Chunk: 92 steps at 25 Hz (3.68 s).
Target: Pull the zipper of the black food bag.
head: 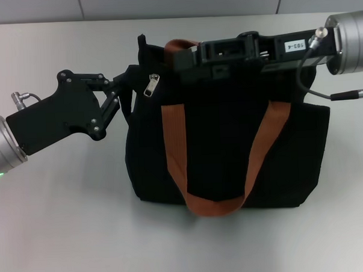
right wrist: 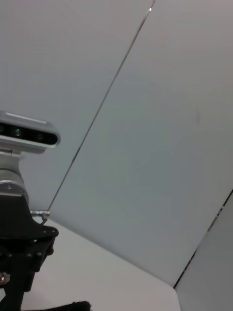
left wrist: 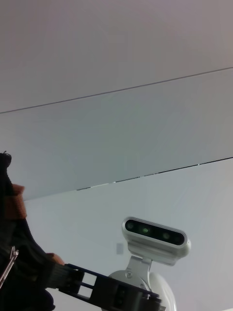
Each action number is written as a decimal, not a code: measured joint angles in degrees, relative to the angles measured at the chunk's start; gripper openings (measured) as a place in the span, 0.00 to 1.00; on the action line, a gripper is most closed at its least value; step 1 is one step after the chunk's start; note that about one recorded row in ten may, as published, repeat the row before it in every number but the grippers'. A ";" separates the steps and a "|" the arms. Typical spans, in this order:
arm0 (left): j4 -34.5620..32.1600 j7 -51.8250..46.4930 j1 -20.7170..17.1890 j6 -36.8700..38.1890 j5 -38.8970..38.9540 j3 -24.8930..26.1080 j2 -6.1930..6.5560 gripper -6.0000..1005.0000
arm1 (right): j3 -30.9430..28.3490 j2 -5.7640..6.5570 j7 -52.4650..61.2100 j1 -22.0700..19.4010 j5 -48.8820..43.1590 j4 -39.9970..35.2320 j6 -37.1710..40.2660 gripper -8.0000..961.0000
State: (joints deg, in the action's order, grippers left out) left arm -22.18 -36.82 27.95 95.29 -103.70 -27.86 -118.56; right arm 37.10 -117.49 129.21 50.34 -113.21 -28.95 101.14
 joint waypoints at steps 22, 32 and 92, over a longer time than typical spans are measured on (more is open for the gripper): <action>0.03 0.00 0.03 1.72 -0.01 -0.34 0.00 0.03 | 7.09 -1.51 3.48 1.89 0.05 -0.08 -8.78 0.53; 0.02 -2.32 1.06 3.68 0.61 -0.01 0.05 0.03 | 7.12 -1.52 3.58 2.19 0.08 -0.38 -9.23 0.53; -3.19 -15.21 4.30 6.82 1.62 -0.26 0.09 0.04 | 9.91 -1.95 0.18 0.99 1.49 -5.11 -8.34 0.53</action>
State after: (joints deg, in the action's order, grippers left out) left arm -25.37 -52.04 32.24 102.12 -102.08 -28.12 -118.47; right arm 47.02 -119.43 129.40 51.33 -111.71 -34.06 92.79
